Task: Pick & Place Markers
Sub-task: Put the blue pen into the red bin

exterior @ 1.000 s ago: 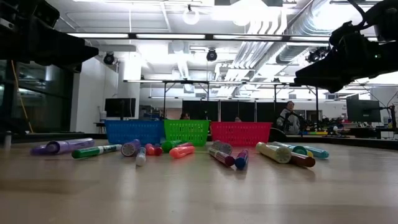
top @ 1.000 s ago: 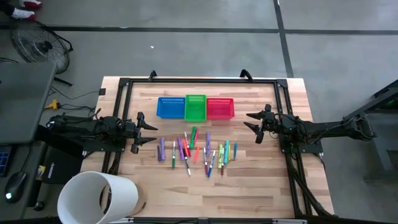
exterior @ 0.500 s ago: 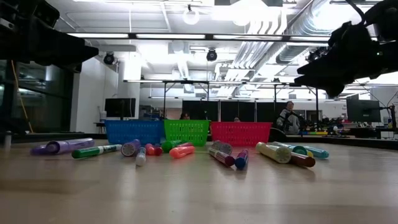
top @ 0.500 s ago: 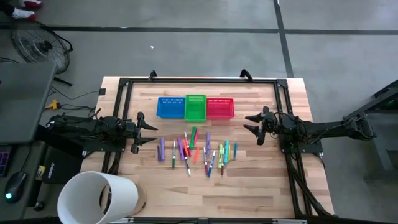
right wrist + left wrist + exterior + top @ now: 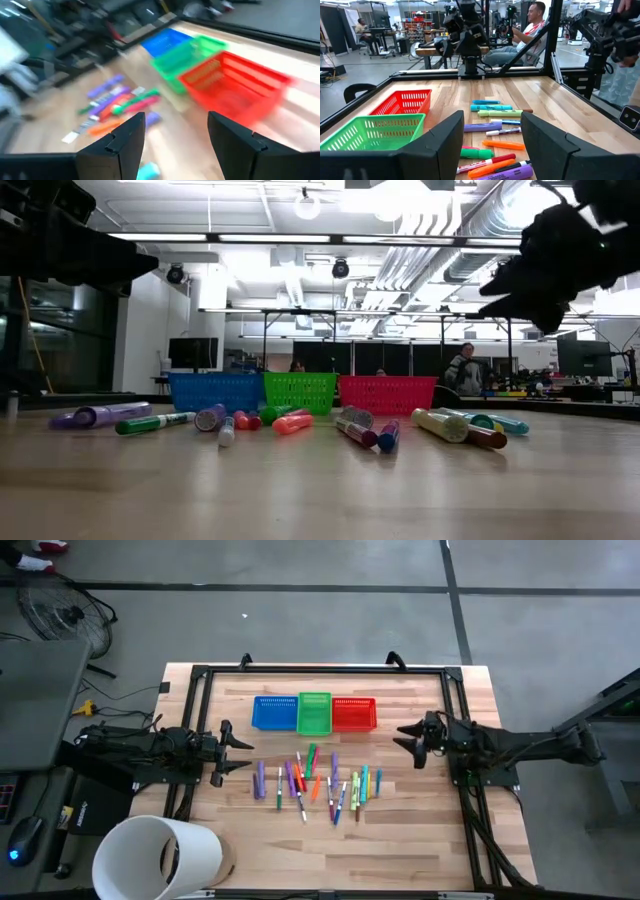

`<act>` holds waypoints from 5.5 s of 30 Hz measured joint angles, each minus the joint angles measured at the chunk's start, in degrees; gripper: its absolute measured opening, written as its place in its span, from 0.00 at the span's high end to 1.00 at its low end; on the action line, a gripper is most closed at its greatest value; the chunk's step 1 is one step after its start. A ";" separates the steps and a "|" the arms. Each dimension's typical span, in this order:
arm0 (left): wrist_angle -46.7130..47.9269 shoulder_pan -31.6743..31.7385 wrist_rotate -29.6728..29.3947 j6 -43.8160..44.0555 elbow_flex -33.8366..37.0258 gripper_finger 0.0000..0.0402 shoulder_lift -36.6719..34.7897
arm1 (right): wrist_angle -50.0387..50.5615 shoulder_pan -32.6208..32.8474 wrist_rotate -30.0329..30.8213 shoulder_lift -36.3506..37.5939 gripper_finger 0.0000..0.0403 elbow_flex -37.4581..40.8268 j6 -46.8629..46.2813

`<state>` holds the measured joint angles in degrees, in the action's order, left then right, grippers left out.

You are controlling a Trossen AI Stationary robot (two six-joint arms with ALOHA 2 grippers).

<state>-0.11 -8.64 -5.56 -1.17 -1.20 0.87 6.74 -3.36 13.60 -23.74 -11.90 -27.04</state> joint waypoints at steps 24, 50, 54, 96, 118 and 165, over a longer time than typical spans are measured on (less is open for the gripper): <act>0.00 0.00 0.02 0.00 0.00 0.51 0.00 | 41.92 0.18 -1.54 -35.32 0.49 -30.93 -38.69; -0.01 0.02 0.02 -0.01 0.00 0.51 0.00 | 56.85 7.17 -8.34 -66.91 0.49 -50.77 -58.62; -0.01 0.01 0.02 -0.01 0.00 0.51 0.00 | 53.32 8.34 -10.97 -67.44 0.49 -47.99 -61.14; -0.01 0.01 0.02 -0.01 0.01 0.51 0.00 | 36.23 10.13 -17.78 -78.35 0.49 -42.71 -59.66; -0.01 0.02 0.01 -0.01 0.00 0.51 0.01 | 37.31 10.16 -17.09 -78.43 0.66 -42.38 -56.90; -0.01 0.02 0.02 -0.02 0.01 0.51 -0.01 | 54.35 0.71 -20.02 -78.80 0.93 -65.29 -14.60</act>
<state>-0.12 -8.62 -5.54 -1.19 -1.19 0.86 61.09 -2.64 -6.42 -102.54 -77.20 -41.64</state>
